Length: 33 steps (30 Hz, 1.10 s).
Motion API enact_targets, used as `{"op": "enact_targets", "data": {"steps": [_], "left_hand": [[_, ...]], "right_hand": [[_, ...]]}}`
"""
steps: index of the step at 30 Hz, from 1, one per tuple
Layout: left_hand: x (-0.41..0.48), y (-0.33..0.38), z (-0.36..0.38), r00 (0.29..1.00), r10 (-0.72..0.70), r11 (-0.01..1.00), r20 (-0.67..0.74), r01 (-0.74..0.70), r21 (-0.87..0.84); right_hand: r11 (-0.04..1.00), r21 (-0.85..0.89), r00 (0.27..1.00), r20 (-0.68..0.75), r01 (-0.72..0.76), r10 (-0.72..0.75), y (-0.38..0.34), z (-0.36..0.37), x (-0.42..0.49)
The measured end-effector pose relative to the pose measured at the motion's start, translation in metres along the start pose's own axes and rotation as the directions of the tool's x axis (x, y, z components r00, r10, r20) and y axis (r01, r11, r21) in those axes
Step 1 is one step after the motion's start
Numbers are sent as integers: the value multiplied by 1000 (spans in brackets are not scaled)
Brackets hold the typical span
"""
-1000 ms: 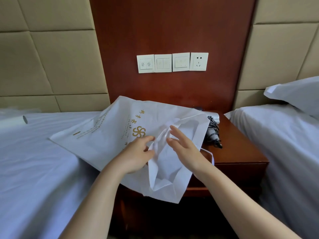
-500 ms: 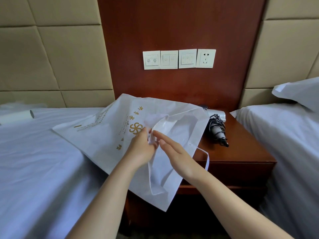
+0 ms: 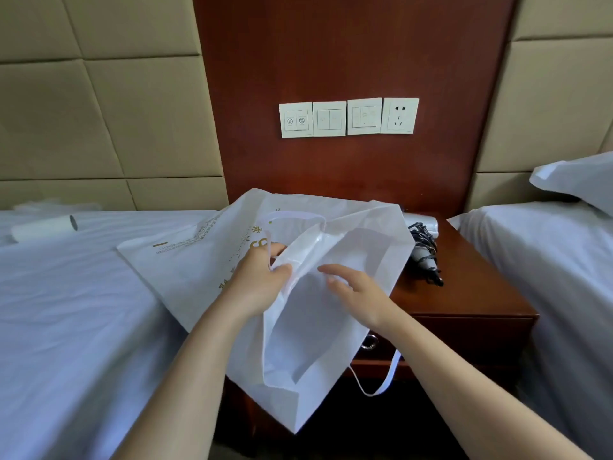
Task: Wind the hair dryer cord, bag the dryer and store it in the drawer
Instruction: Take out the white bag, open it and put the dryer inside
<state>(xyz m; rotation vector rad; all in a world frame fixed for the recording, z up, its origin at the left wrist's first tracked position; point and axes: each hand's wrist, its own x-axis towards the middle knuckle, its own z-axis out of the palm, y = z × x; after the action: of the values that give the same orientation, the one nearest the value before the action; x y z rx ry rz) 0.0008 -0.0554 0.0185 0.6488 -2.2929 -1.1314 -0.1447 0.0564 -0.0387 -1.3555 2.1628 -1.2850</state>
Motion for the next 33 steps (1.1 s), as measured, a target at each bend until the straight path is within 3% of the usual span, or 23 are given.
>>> {"op": "enact_targets", "data": {"steps": [5,11,21,33], "left_hand": [[-3,7,-11,998,-2,1000,-60,3,16],[0,33,-44,989,10,1000,-146,-6,27],[2,104,-89,988,83,985,-131,-62,160],[4,142,-104,980,110,977,-165,-77,197]], "right_hand": [[885,-454,988,149,98,-34,19,15,8],[740,-660,980,199,130,4,17,16,7],[624,-764,980,198,165,-16,5,-4,-7],[717,-689,989,148,107,-5,3,-28,-20]]}}
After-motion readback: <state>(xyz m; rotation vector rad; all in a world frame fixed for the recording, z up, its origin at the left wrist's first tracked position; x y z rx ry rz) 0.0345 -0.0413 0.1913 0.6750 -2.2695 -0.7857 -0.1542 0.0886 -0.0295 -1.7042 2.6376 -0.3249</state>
